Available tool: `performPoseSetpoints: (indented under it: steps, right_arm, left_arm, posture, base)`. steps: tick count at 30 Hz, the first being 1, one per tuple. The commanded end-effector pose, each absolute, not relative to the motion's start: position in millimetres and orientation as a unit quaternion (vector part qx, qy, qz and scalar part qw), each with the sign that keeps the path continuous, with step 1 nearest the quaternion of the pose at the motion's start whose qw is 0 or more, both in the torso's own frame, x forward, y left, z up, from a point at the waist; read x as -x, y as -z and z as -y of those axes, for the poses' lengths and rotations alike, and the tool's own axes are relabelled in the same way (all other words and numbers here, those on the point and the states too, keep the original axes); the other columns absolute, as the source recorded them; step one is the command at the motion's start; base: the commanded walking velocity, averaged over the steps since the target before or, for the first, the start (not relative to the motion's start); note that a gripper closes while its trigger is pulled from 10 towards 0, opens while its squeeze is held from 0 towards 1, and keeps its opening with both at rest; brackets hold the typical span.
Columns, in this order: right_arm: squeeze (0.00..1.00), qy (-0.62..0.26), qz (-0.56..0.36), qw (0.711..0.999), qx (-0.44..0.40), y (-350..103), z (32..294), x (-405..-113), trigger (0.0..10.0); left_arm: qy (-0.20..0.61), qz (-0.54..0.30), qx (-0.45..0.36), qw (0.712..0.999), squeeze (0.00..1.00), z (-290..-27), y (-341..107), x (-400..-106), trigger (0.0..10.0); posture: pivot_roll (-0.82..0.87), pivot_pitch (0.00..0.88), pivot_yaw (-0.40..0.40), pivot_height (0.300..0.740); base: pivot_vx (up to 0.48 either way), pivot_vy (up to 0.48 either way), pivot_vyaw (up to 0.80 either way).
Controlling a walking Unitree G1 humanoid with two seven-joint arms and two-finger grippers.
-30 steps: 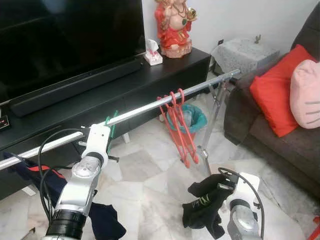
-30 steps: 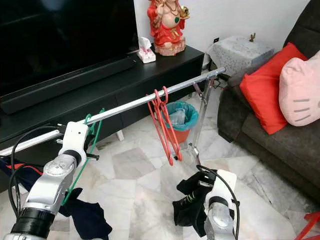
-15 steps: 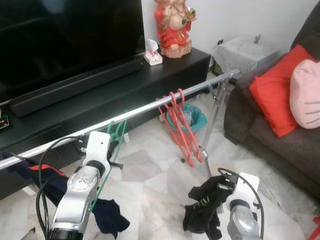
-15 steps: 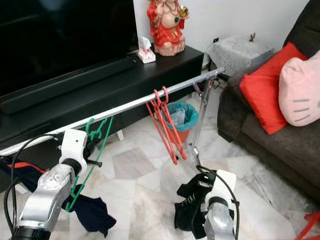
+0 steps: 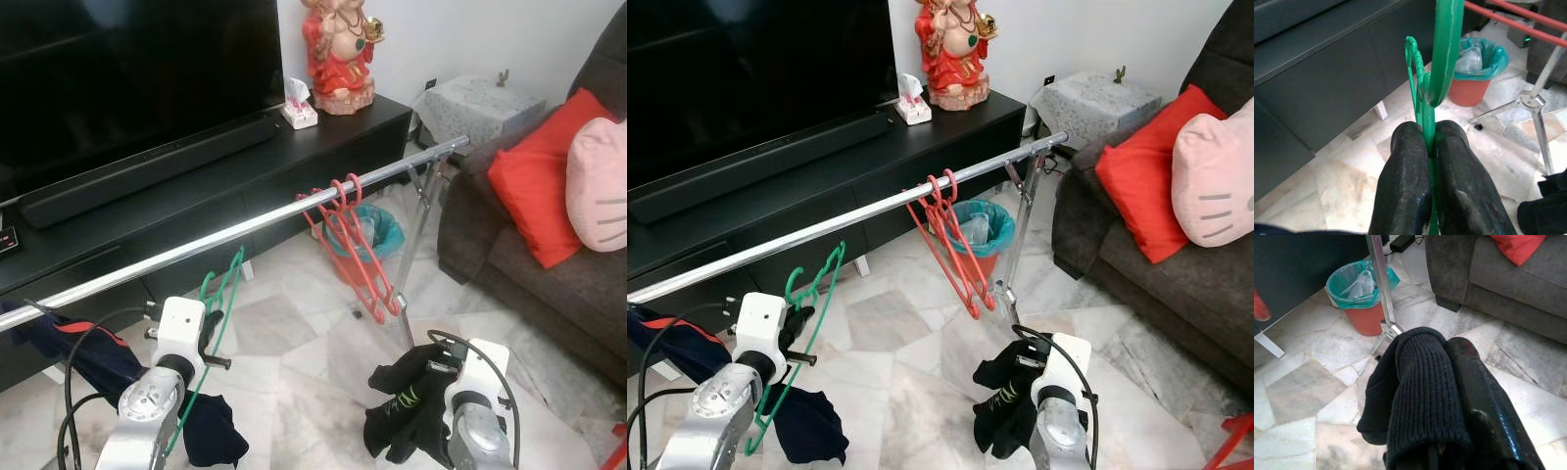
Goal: Hang hanger
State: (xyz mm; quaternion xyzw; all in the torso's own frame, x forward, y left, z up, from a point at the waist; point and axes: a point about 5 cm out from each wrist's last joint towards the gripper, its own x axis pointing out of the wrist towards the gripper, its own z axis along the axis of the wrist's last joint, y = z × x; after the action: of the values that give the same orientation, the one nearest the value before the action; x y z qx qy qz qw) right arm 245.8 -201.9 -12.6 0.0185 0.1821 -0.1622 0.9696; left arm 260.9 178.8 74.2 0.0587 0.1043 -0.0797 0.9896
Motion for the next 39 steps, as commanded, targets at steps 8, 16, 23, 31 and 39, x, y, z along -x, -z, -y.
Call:
performPoseSetpoints:
  steps: [8, 16, 23, 31, 39]
  right_arm:
    - [0.00, 0.151, -0.167, 0.974, -0.005, 7.5, 199.7, -250.2, 10.0]
    - [0.00, 0.138, -0.159, 0.978, 0.003, 5.5, 195.2, -251.4, 10.0]
    - [0.00, 0.142, -0.161, 0.977, -0.003, 6.7, 196.3, -250.7, 10.0]
    - [0.00, 0.140, -0.161, 0.977, -0.001, 6.7, 196.1, -250.7, 10.0]
    - [0.00, 0.132, -0.158, 0.979, 0.010, 5.5, 194.0, -251.4, 10.0]
  left_arm:
    - [0.064, -0.100, -0.064, 0.991, 0.00, -181.3, -73.1, -267.1, 10.0]
    - [0.062, -0.098, -0.059, 0.992, 0.00, -182.0, -72.8, -266.5, 10.0]
    - [0.061, -0.096, -0.058, 0.992, 0.00, -182.3, -73.9, -266.6, 10.0]
    - [0.059, -0.096, -0.058, 0.992, 0.00, -182.2, -74.2, -266.3, 10.0]
    - [0.059, -0.095, -0.059, 0.992, 0.00, -182.1, -74.5, -266.3, 10.0]
  posture:
    - [-0.08, 0.000, 0.018, 0.740]
    - [-0.07, 0.000, 0.020, 0.740]
    - [-0.07, 0.000, 0.021, 0.740]
    - [-0.07, 0.000, 0.018, 0.740]
    - [-0.07, 0.000, 0.018, 0.740]
  base:
    - [0.000, 0.000, 0.00]
    - [-0.114, 0.000, 0.28]
    - [-0.301, 0.000, 0.09]
    - [-0.301, 0.000, 0.00]
    - [-0.305, 0.000, 0.27]
